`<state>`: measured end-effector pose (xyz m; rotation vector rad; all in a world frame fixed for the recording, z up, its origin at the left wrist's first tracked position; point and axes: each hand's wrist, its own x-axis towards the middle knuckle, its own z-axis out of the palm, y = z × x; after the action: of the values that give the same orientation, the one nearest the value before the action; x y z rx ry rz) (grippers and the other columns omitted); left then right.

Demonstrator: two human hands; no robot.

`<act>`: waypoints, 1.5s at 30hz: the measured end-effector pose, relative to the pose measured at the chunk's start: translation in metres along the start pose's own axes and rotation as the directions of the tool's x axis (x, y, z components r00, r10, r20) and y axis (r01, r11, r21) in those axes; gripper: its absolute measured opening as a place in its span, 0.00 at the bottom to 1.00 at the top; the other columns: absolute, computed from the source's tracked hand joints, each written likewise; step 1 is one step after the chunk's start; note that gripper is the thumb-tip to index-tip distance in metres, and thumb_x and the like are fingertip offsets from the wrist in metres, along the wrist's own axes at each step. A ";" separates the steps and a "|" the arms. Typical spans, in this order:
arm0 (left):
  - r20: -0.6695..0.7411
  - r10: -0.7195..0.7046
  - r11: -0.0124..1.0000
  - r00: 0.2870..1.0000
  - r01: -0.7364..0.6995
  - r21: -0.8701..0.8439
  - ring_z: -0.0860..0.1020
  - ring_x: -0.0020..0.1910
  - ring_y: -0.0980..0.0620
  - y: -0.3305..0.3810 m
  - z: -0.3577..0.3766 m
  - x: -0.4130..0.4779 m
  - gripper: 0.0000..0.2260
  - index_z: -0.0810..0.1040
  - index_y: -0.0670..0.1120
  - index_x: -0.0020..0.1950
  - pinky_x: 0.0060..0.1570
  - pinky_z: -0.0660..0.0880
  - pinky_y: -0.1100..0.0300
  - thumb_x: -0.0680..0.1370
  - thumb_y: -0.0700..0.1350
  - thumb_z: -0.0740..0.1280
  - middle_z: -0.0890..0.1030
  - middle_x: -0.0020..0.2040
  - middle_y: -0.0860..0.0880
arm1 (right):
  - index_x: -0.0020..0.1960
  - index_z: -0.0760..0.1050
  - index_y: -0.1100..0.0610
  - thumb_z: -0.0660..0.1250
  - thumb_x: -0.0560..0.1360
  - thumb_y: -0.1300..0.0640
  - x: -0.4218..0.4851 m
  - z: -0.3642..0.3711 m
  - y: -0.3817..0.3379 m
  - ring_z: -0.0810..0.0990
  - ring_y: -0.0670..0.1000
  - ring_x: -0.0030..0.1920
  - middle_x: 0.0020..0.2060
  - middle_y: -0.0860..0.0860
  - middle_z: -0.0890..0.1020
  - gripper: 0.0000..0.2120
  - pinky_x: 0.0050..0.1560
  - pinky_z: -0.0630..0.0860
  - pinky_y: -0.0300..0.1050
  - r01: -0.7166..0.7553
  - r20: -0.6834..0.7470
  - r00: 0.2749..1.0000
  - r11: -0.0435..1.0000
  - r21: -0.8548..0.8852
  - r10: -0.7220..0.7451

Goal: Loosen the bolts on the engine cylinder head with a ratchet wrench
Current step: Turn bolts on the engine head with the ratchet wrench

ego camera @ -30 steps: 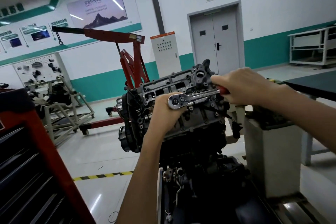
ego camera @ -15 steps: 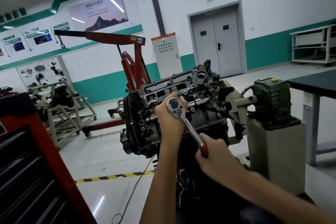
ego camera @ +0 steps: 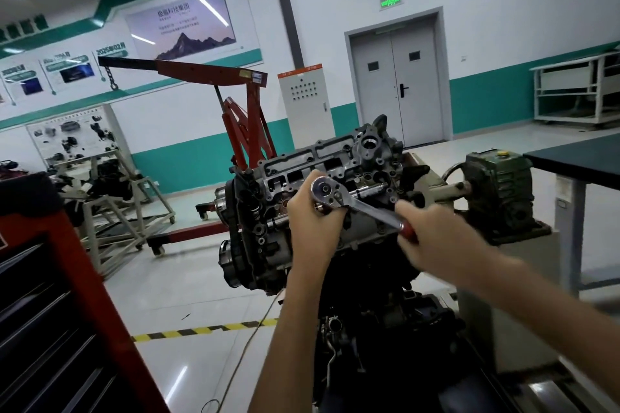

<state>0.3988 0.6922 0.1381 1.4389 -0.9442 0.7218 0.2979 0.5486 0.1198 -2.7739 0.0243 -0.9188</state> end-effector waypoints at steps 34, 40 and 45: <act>-0.047 -0.117 0.988 0.992 0.111 -0.110 0.64 0.29 0.54 -0.003 0.021 0.007 0.11 0.69 0.36 0.29 0.29 0.63 0.60 0.71 0.29 0.63 0.67 0.26 0.42 | 0.35 0.65 0.52 0.64 0.69 0.63 -0.028 0.036 -0.016 0.67 0.45 0.20 0.22 0.46 0.68 0.11 0.22 0.61 0.30 -0.037 -0.041 0.997 0.922 0.385 0.057; 0.232 0.025 0.997 0.972 -0.041 0.063 0.68 0.31 0.55 0.002 0.005 0.016 0.08 0.75 0.34 0.31 0.30 0.67 0.53 0.68 0.36 0.65 0.74 0.28 0.39 | 0.41 0.67 0.53 0.66 0.70 0.61 0.042 -0.056 0.044 0.67 0.41 0.24 0.25 0.43 0.67 0.08 0.27 0.61 0.32 0.277 0.037 0.960 0.923 -0.266 -0.277; 0.029 -0.058 0.998 0.998 0.058 0.000 0.61 0.29 0.59 -0.007 0.002 0.008 0.18 0.64 0.46 0.29 0.29 0.61 0.62 0.71 0.33 0.68 0.66 0.26 0.50 | 0.43 0.65 0.53 0.62 0.72 0.60 0.040 -0.038 0.024 0.67 0.40 0.25 0.26 0.44 0.68 0.06 0.26 0.59 0.30 0.206 0.036 0.978 0.941 -0.269 -0.204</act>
<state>0.4082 0.6891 0.1411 1.4736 -0.9212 0.6595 0.3090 0.5138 0.1678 -3.0795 -0.1551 -1.0241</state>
